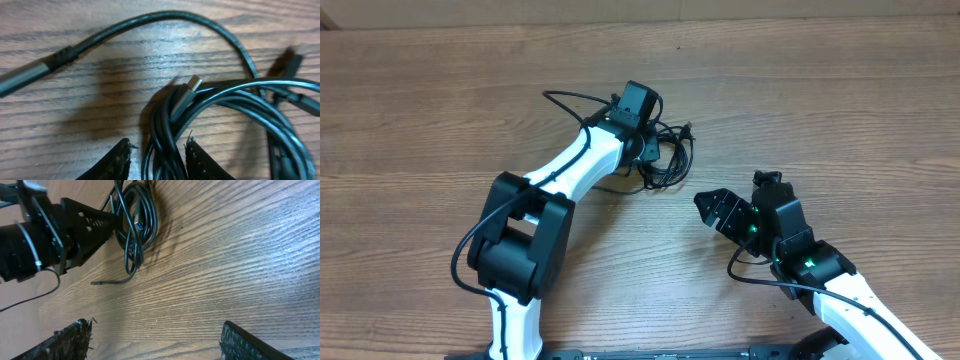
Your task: Untangle cables
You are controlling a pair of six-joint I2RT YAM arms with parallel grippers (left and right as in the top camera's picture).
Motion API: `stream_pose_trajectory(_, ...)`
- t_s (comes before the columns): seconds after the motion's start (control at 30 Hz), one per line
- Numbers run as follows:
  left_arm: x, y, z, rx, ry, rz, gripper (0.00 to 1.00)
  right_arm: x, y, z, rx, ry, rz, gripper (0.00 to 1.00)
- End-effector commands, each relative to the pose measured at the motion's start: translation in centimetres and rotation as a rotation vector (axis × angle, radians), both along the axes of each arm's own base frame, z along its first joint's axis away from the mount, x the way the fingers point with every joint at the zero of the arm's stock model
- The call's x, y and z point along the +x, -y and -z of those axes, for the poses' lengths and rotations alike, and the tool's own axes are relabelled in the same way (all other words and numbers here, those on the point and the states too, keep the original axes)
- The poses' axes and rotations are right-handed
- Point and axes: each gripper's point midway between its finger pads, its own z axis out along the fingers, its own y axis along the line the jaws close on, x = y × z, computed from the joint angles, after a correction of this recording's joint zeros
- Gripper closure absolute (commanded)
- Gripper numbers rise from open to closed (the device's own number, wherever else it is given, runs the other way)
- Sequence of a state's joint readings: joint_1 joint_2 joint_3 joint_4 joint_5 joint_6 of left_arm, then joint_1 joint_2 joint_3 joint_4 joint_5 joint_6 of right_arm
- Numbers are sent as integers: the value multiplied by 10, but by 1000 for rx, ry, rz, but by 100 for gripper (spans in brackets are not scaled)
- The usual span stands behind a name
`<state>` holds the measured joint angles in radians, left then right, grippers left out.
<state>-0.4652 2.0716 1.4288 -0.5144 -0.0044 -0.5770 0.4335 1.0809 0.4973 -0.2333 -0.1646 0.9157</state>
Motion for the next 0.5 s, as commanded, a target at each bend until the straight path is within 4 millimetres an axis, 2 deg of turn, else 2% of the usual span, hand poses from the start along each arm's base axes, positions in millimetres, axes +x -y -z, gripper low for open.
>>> stream_pose_trajectory(0.0, -2, 3, 20, 18, -32, 3, 76, 3, 0, -7, -8, 22, 2, 19)
stream_pose_trajectory(0.03, 0, 4, 21, 17, -24, 2, 96, 3, 0, -7, -7, 21, 2, 19)
stream_pose_trajectory(0.2, 5, 2, -1, 6, -2, -3, 96, 0, -5, -8, 8, 17, -29, 19)
stream_pose_trajectory(0.27, 4, -1, -20, 9, 5, -8, 96, -10, -23, -15, 20, 69, -213, 20)
stream_pose_trajectory(0.37, -1, -12, -44, 44, 25, -30, 96, -18, -32, -18, 39, 85, -298, 10)
stream_pose_trajectory(0.43, -6, -15, -60, 42, 34, -31, 96, -22, -42, -26, 91, 101, -353, 0)
stream_pose_trajectory(0.47, -8, -15, -66, 37, 38, -31, 96, -23, -47, -31, 118, 114, -377, 0)
